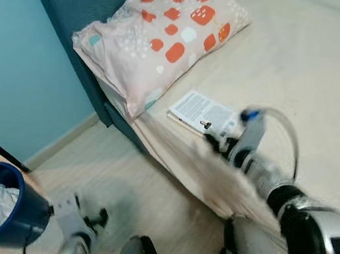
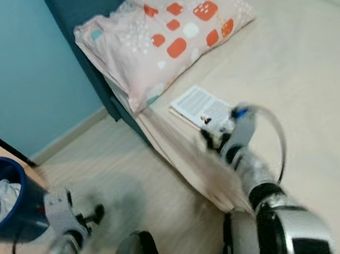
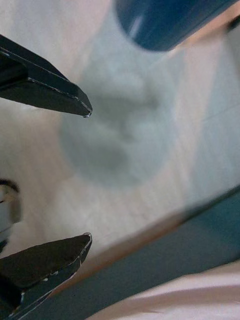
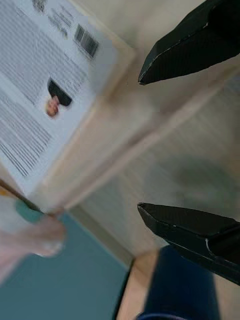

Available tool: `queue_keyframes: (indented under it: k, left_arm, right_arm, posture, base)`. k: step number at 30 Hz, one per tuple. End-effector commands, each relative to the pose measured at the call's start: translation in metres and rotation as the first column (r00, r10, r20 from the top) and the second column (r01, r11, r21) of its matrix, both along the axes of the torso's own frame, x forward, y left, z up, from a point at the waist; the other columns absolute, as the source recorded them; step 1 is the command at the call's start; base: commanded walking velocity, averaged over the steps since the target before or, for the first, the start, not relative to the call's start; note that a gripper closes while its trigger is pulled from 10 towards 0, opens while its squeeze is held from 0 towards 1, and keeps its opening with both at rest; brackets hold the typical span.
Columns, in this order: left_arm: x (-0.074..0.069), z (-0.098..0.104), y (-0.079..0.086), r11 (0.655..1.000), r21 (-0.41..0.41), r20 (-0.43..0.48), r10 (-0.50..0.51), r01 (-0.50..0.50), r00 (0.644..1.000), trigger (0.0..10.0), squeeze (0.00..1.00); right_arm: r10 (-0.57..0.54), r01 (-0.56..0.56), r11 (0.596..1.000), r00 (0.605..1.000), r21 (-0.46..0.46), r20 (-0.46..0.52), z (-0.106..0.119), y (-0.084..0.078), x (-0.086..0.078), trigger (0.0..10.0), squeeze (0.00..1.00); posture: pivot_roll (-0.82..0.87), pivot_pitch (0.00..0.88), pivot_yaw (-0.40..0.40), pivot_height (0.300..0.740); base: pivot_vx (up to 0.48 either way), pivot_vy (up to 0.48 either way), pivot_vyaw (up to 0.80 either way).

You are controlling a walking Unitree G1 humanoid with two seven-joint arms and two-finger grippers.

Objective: Clean up the room

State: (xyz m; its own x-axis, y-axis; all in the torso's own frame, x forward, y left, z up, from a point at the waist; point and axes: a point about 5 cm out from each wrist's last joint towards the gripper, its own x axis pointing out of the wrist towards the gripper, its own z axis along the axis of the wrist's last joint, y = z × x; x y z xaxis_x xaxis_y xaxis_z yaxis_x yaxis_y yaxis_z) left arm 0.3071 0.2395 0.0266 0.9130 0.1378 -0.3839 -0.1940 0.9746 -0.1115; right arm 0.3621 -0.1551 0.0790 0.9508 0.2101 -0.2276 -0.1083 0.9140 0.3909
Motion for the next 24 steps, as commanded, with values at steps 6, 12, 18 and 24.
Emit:
queue_keyframes:
  k: [6,12,18,24]
  left_arm:
    - [-0.021,-0.026,-0.006,1.0,-0.023,-0.099,0.002,-0.005,0.995,10.0,0.0]
    - [-0.053,-0.058,-0.015,0.999,-0.04,-0.243,0.006,-0.017,0.97,10.0,0.0]
    - [-0.072,-0.073,-0.017,0.999,-0.041,-0.32,0.012,-0.027,0.947,10.0,0.0]
    - [-0.125,-0.105,-0.016,0.997,-0.039,-0.487,0.043,-0.071,0.872,10.0,0.0]
  right_arm:
    - [0.023,-0.032,0.988,0.998,-0.151,-0.064,-0.033,0.001,-0.024,10.0,0.0]
    - [0.028,-0.095,0.949,0.975,-0.299,-0.22,-0.071,-0.002,-0.053,10.0,0.0]
    - [0.04,-0.163,0.916,0.946,-0.367,-0.321,-0.094,-0.001,-0.075,10.0,0.0]
    - [0.04,-0.245,0.894,0.877,-0.375,-0.479,-0.132,0.0,-0.121,10.0,0.0]
  posture:
    - [-0.08,0.127,0.004,0.656]
    - [-0.09,0.112,-0.003,0.685]
    - [-0.08,0.114,-0.005,0.705]
    - [-0.08,0.099,-0.001,0.73]
  base:
    - [-0.059,0.0,0.0]
    - [0.0,0.0,0.0]
    - [0.0,0.0,0.0]
    - [0.0,0.0,0.0]
